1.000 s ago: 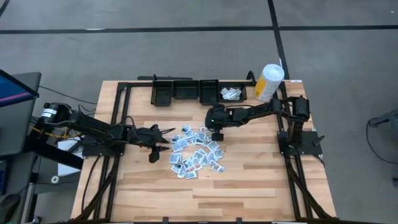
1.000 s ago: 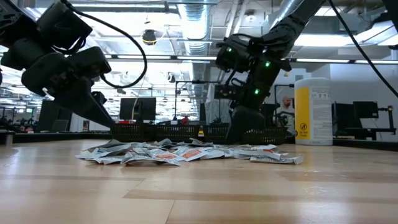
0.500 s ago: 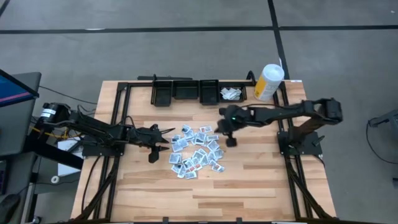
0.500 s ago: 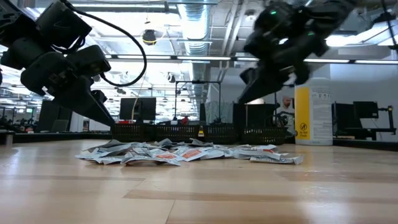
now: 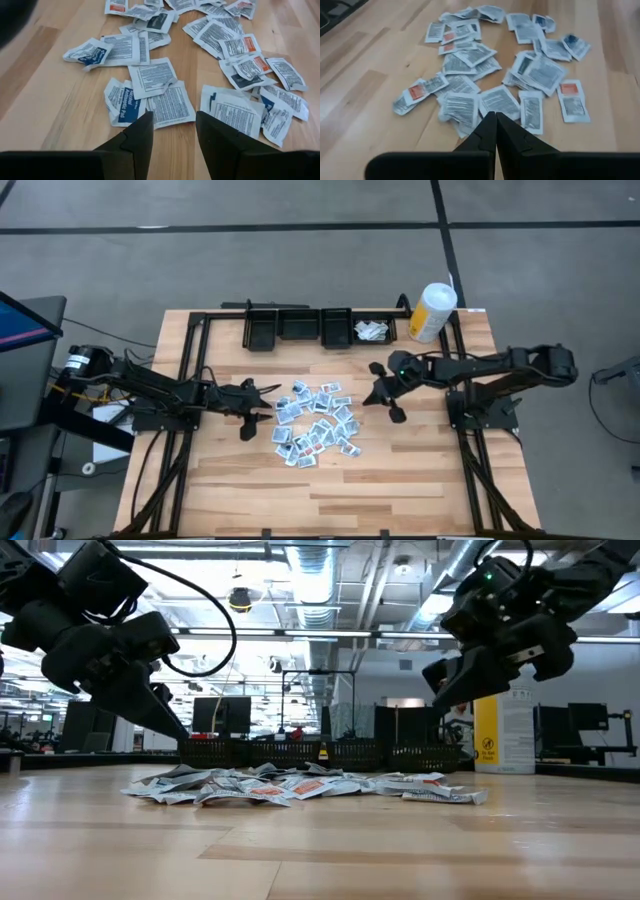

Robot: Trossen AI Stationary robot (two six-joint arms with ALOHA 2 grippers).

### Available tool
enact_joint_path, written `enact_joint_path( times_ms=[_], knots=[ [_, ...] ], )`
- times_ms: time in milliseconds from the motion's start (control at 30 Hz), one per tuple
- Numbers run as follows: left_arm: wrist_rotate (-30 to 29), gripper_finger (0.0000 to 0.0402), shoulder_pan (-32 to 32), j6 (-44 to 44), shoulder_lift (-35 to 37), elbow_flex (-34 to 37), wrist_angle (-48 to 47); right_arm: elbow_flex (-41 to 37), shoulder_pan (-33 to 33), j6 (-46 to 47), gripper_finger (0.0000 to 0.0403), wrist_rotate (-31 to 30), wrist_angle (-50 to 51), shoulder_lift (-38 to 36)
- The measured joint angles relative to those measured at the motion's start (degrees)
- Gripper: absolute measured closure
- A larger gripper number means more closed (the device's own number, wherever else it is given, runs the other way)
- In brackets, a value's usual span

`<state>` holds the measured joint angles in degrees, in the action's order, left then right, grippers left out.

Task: Pick & Place First Aid Supplies
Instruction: Put the blue alcohol pad into the left black bin

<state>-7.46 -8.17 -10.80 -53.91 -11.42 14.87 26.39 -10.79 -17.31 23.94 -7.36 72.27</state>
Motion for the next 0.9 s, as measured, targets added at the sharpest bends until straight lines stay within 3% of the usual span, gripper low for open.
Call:
enact_joint_path(
  times_ms=[333,500,700,900],
  knots=[
    [-0.45,0.0253,0.01,-0.10,-0.02,0.00,4.04,-0.04,-1.74,0.84,0.0403,0.01,-2.32,4.40],
    [-0.56,0.0253,0.01,3.93,-1.03,0.00,9.94,-0.04,-2.18,0.86,0.0403,-0.04,-2.50,5.88],
    [-11.39,0.0253,0.05,6.95,-9.65,-0.02,26.57,-0.04,-2.63,0.84,0.0403,-0.15,-2.93,5.69],
    [-12.07,0.0253,1.26,11.25,-22.30,-2.84,34.19,-0.04,-2.62,0.84,0.0403,-0.21,-3.45,5.68]
  ],
)
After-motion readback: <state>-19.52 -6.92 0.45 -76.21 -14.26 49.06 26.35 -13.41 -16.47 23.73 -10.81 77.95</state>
